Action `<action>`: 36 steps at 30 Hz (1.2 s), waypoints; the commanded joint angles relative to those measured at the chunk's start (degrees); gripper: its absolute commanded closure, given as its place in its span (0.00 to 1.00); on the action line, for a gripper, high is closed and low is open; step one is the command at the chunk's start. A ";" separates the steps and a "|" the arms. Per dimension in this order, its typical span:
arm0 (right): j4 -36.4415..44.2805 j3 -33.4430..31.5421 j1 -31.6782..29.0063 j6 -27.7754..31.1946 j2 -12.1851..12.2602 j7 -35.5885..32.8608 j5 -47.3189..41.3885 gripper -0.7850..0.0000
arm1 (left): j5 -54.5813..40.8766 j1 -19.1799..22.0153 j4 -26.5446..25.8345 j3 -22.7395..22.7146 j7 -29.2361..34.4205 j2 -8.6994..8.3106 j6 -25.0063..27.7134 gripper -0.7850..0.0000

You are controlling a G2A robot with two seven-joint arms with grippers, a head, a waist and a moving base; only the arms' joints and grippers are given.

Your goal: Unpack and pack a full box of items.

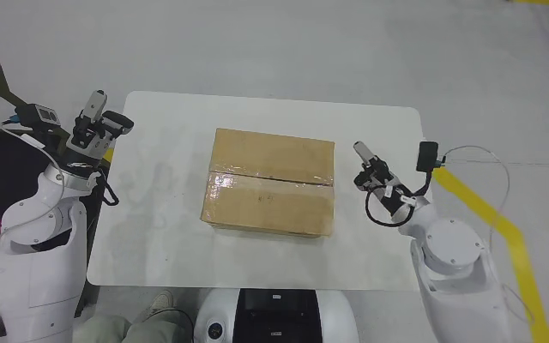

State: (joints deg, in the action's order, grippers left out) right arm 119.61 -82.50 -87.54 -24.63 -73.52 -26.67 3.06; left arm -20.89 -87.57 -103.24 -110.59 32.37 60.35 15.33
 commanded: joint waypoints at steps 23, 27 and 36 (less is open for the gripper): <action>-5.16 5.19 3.17 2.32 0.10 -0.28 -3.20 0.00 | 0.00 0.00 0.00 0.00 0.00 0.00 0.00 0.00; -3.54 3.89 0.89 2.91 0.36 -0.01 -3.55 0.00 | 0.00 0.00 0.00 0.00 0.00 0.00 0.00 0.00; -6.06 5.96 2.83 3.61 0.43 -0.73 -3.82 0.00 | 0.00 0.00 0.00 0.00 0.00 0.00 0.00 0.00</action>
State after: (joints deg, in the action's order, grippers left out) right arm 114.02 -76.69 -85.09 -21.09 -73.08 -27.47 -0.60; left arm -20.89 -87.57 -103.24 -110.59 32.37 60.35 15.33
